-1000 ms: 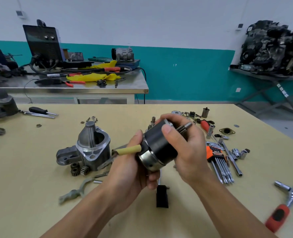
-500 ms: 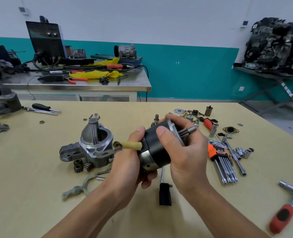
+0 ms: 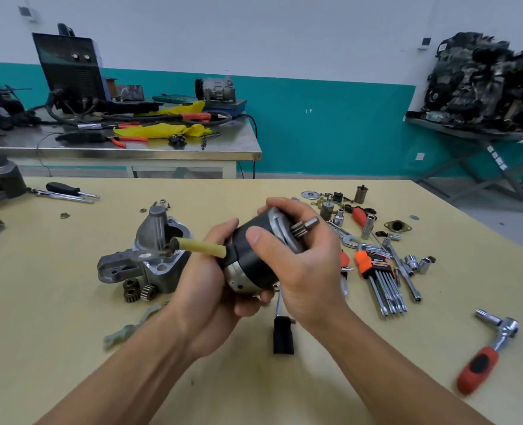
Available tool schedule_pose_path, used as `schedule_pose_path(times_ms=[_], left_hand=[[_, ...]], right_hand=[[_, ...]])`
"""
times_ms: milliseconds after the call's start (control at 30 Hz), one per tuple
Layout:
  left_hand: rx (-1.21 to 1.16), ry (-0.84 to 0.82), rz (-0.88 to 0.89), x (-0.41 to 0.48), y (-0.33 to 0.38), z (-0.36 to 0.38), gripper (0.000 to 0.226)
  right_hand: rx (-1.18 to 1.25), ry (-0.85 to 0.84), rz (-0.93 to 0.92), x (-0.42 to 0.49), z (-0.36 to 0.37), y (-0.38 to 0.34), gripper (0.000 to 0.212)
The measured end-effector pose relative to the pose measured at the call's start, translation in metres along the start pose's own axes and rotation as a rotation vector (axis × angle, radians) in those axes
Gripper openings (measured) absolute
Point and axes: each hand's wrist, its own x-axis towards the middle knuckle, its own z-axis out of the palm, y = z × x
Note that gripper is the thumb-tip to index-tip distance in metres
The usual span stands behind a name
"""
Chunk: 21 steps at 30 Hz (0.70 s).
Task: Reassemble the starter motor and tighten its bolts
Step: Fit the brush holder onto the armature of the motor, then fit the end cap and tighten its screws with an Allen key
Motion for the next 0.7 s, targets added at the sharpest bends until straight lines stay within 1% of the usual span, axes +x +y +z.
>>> schedule_pose_path(times_ms=[67, 133, 200, 233, 300, 433, 533, 567, 633, 667, 700], left_hand=[[-0.026, -0.135, -0.041, -0.001, 0.007, -0.006, 0.062], [-0.014, -0.246, -0.082, -0.001, 0.012, -0.01, 0.066], [-0.007, -0.282, -0.088, 0.0, 0.012, -0.008, 0.059], [-0.006, -0.268, -0.079, 0.001, 0.01, -0.006, 0.054], [0.025, -0.213, -0.04, 0.001, 0.006, -0.001, 0.05], [0.319, -0.106, 0.142, 0.002, -0.002, -0.002, 0.053], [0.535, -0.094, 0.304, 0.003, -0.004, -0.002, 0.047], [0.616, -0.1, 0.351, 0.003, -0.005, -0.002, 0.05], [0.813, -0.105, 0.448, 0.003, -0.007, -0.002, 0.068], [0.907, -0.077, 0.486, 0.003, -0.008, -0.002, 0.076], [0.986, -0.014, 0.517, 0.003, -0.008, -0.002, 0.083]], right_hand=[[0.049, 0.02, 0.043, 0.006, -0.003, -0.001, 0.045], [0.221, 0.084, 0.245, 0.012, -0.005, -0.001, 0.039], [0.389, 0.13, 0.469, 0.018, -0.008, 0.0, 0.042], [0.463, 0.143, 0.55, 0.02, -0.01, -0.001, 0.045], [0.558, 0.162, 0.646, 0.022, -0.016, -0.001, 0.05], [0.693, 0.15, 0.779, 0.025, -0.028, -0.001, 0.044], [0.785, 0.197, 0.813, 0.024, -0.029, 0.003, 0.034], [0.811, 0.209, 0.814, 0.023, -0.029, 0.005, 0.032], [0.841, 0.203, 0.812, 0.023, -0.028, 0.009, 0.035], [0.842, 0.174, 0.818, 0.022, -0.027, 0.011, 0.036], [0.836, 0.138, 0.828, 0.021, -0.026, 0.011, 0.038]])
